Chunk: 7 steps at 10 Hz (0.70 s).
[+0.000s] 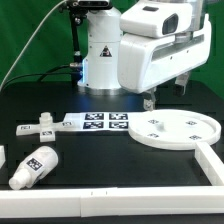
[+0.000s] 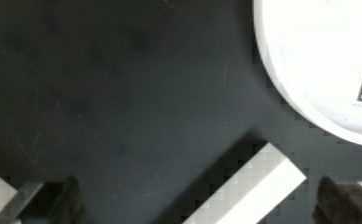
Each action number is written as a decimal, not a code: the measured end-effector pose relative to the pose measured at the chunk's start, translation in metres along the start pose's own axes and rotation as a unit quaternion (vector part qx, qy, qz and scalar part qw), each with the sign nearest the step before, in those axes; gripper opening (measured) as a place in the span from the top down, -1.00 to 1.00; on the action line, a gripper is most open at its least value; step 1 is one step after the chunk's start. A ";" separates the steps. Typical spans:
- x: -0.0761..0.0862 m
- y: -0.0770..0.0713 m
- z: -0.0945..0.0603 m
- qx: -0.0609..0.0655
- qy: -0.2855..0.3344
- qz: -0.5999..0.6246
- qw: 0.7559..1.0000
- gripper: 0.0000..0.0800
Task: Assemble round table
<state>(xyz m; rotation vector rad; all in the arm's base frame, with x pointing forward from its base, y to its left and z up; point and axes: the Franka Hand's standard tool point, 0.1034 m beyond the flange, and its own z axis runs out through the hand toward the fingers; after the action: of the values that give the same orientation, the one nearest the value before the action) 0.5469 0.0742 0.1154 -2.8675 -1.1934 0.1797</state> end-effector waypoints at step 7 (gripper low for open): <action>-0.005 -0.002 0.003 0.000 -0.002 0.004 1.000 -0.62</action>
Offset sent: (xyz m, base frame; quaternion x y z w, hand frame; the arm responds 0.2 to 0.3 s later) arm 0.0000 0.0000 0.0000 0.0000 0.0000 0.0000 1.0000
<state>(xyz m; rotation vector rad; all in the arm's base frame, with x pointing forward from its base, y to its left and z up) 0.5417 0.0716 0.1135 -2.8731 -1.1832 0.1853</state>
